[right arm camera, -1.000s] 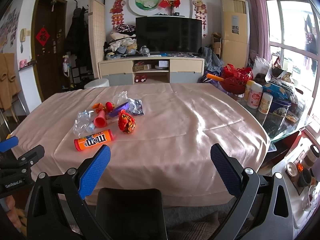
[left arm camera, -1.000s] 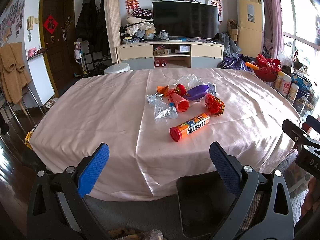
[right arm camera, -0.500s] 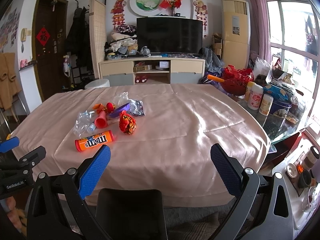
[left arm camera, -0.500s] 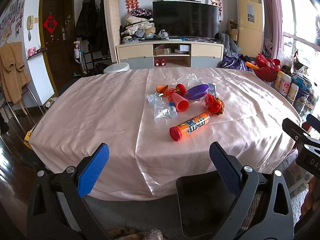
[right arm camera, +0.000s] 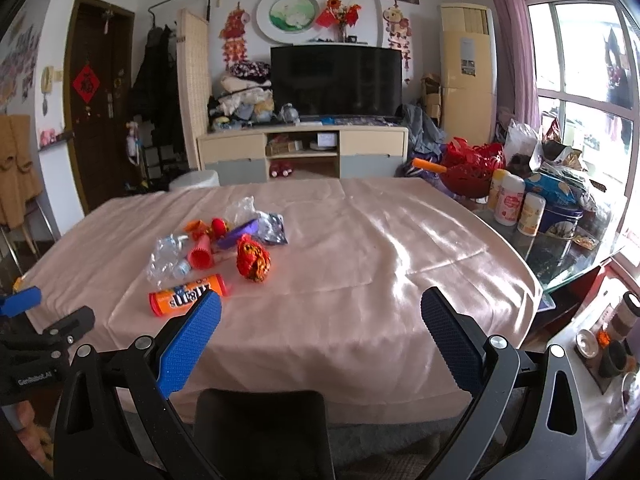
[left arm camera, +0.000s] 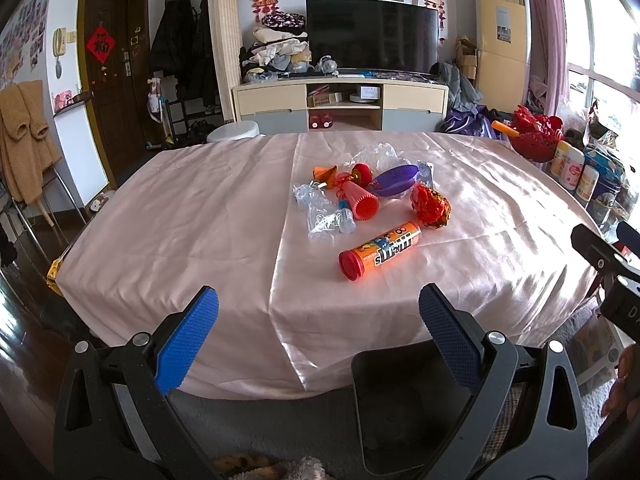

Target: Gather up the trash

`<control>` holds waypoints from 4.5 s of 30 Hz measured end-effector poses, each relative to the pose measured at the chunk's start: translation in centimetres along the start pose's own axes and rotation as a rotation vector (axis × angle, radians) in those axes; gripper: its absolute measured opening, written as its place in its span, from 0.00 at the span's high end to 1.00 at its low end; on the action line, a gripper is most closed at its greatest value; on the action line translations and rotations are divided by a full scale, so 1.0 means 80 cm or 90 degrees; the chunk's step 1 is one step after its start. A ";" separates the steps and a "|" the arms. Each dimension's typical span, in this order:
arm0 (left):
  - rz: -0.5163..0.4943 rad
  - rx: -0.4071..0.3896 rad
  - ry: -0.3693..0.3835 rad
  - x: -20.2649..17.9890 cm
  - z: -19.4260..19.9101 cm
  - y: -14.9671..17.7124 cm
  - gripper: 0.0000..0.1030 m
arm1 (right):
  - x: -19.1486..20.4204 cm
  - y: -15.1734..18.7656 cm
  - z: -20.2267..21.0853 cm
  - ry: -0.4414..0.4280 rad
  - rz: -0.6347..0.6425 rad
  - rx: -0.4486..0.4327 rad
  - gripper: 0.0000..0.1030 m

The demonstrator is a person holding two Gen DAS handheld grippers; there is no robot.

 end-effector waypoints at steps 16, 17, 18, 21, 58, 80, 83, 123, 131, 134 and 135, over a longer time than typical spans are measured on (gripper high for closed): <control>-0.036 0.021 0.028 0.006 -0.019 -0.034 0.08 | 0.015 -0.011 -0.057 -0.086 0.004 0.049 0.03; -0.041 0.022 0.027 0.008 -0.025 -0.036 0.08 | 0.015 -0.012 -0.061 -0.086 0.004 0.050 0.03; -0.050 0.025 0.024 0.007 -0.032 -0.038 0.08 | 0.017 -0.014 -0.069 -0.086 0.007 0.056 0.03; -0.069 0.050 0.029 0.003 -0.053 -0.036 0.08 | 0.022 -0.016 -0.098 -0.090 0.012 0.079 0.03; -0.178 0.220 0.198 -0.079 -0.181 0.005 0.67 | 0.073 -0.013 -0.251 -0.199 0.052 0.190 0.63; -0.036 0.244 0.173 -0.073 -0.046 0.077 0.71 | 0.019 0.027 -0.061 -0.208 0.042 0.120 0.64; -0.017 0.252 0.158 -0.067 -0.048 0.106 0.71 | 0.022 0.053 -0.054 -0.213 0.035 0.140 0.64; 0.008 0.394 0.118 -0.046 -0.129 0.223 0.60 | 0.049 0.193 -0.131 -0.228 -0.020 0.340 0.43; 0.074 0.339 0.182 -0.035 -0.085 0.179 0.23 | 0.023 0.152 -0.113 -0.204 -0.035 0.282 0.06; 0.087 0.291 0.192 -0.027 -0.064 0.151 0.11 | 0.015 0.130 -0.106 -0.205 -0.026 0.259 0.06; 0.087 0.267 0.185 -0.021 -0.055 0.138 0.08 | 0.013 0.119 -0.103 -0.201 -0.021 0.246 0.06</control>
Point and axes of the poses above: each gripper's, at about its wrist camera, not at the fingertips, and z roughly against the way its jaws point, x to its left, y to its underside, the point moved 5 cm from there along -z, roughly the way its jaws point, and after that the axes turned 12 degrees about z, right-handed, at the moved point
